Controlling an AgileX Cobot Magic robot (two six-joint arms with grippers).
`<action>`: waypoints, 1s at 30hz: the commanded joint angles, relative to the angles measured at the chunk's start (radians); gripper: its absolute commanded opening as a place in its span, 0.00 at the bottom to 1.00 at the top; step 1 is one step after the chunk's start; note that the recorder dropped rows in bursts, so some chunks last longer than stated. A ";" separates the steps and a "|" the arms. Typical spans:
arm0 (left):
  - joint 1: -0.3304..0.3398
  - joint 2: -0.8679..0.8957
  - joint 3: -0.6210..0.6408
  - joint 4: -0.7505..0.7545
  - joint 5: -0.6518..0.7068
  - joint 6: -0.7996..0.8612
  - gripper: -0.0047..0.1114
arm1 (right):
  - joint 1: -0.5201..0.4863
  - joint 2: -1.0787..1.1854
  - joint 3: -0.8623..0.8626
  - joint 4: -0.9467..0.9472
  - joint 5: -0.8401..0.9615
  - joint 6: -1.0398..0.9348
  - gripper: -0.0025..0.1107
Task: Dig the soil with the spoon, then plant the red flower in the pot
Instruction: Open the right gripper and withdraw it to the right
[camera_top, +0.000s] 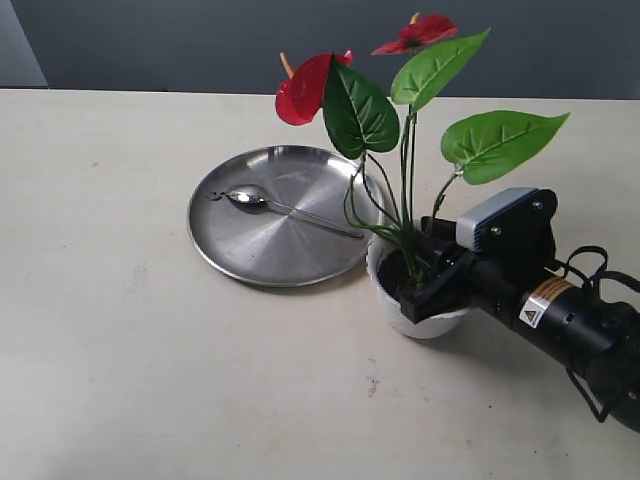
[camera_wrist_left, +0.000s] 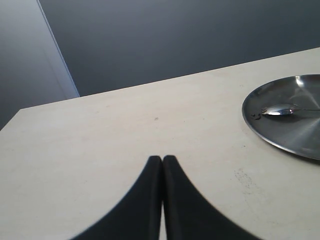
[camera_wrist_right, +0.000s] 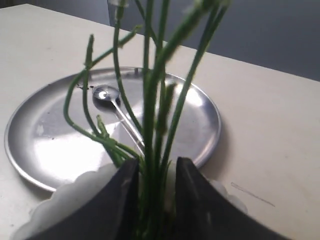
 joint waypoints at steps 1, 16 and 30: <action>-0.005 -0.002 0.004 -0.002 -0.009 -0.002 0.04 | 0.000 -0.034 0.004 0.001 0.000 -0.007 0.27; -0.005 -0.002 0.004 -0.002 -0.009 -0.002 0.04 | 0.000 -0.047 0.016 0.019 0.022 0.019 0.43; -0.005 -0.002 0.004 -0.002 -0.009 -0.002 0.04 | 0.000 -0.166 0.138 0.080 0.014 0.019 0.43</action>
